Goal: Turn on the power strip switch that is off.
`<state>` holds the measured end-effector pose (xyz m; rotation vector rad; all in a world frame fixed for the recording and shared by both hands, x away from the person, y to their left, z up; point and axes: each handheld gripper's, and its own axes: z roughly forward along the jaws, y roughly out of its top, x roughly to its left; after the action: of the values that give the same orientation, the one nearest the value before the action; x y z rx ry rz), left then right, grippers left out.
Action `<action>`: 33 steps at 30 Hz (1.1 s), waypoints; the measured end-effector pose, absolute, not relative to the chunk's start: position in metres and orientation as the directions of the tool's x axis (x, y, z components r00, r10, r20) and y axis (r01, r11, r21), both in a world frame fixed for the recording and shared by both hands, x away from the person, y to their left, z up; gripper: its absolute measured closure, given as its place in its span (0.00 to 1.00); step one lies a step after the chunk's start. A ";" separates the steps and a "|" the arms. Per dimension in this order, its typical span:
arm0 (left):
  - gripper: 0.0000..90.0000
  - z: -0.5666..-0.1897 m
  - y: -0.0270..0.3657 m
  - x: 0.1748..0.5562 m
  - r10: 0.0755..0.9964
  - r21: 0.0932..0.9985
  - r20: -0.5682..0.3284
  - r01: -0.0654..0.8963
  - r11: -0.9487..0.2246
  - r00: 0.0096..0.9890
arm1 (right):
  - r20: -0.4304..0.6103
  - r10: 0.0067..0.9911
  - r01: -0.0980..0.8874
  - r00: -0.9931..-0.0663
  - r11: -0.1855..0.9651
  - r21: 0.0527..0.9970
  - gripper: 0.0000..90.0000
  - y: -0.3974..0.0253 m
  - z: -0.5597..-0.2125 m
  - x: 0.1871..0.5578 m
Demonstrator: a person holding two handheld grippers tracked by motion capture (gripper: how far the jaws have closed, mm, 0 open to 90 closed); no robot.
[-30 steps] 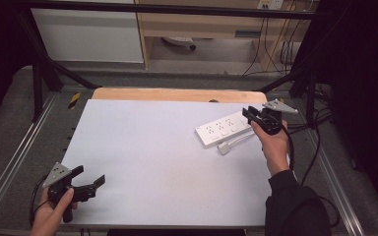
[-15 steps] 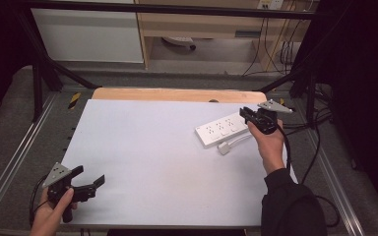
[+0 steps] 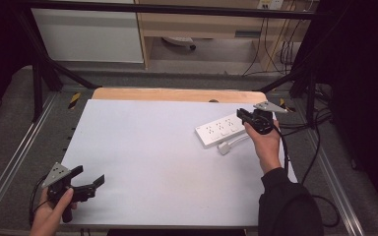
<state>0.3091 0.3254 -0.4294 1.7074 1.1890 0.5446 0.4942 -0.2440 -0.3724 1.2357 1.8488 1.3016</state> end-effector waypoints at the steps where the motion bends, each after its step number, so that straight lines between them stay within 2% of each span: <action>1: 0.07 -0.429 0.325 0.309 0.891 0.880 -0.150 0.468 -0.077 0.428 | 0.064 0.904 0.367 -0.422 0.106 0.924 0.90 -0.243 -0.373 0.494; 33: 0.07 -0.430 0.327 0.309 0.892 0.881 -0.144 0.467 -0.082 0.428 | 0.078 0.896 0.419 -0.438 0.126 0.899 0.99 -0.230 -0.398 0.506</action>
<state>0.3094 0.3269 -0.4299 1.7133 1.1873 0.5504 0.5063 -0.2297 -0.3979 1.2645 1.9189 1.2751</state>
